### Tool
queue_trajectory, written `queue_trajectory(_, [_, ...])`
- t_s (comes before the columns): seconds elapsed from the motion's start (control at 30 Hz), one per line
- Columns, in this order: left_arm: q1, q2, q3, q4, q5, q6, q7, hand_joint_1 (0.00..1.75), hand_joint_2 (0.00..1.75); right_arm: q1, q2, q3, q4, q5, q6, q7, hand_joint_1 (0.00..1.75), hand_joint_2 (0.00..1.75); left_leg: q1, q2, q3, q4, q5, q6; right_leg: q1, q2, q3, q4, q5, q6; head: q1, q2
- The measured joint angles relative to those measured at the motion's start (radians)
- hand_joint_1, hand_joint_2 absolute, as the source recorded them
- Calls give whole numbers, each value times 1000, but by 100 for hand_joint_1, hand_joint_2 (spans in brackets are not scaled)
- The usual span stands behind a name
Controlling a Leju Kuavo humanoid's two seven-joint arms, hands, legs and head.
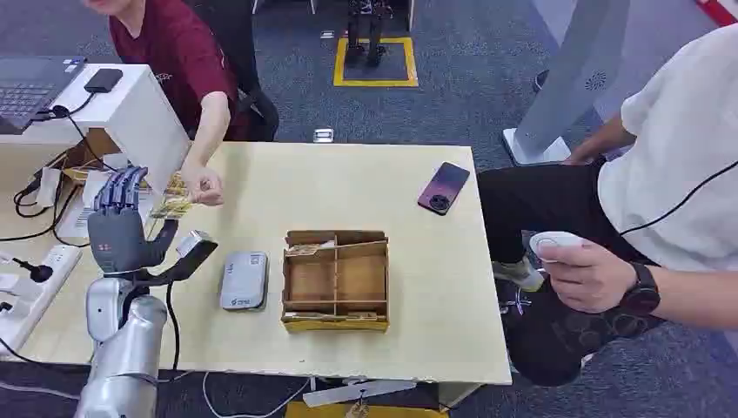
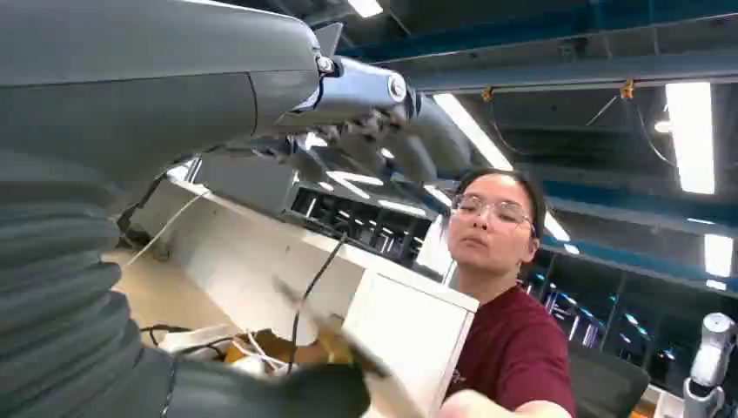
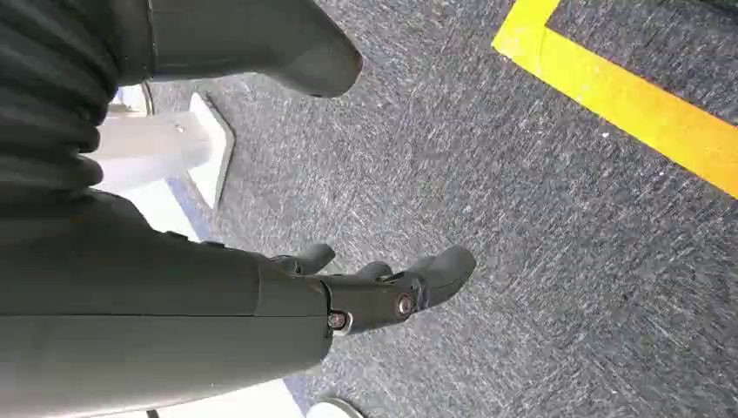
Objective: Pass the card to the sensor for recognition and then transmit it.
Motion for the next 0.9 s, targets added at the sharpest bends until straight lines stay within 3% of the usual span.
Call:
queue_trajectory(0.37, [-4,5,0,25,62,1,1,175,175,0,0,0,0,11,-6,-5,0,175,0,0,0,0,0,0,0,0,0,0,0,0,0,0])
queue_trajectory(0.77, [-4,14,-26,57,224,1,-14,175,175,0,0,0,0,23,-4,-16,0,175,0,0,0,0,0,0,0,0,0,0,0,0,0,0])
queue_trajectory(0.83, [-4,14,-35,59,232,-1,3,175,175,0,0,0,0,24,-4,-16,0,175,0,0,0,0,0,0,0,0,0,0,0,0,0,0])
queue_trajectory(0.9, [-5,23,-66,74,312,-42,49,175,175,0,0,-1,0,24,-5,-16,0,175,0,0,0,0,0,0,0,0,0,0,0,0,0,0])
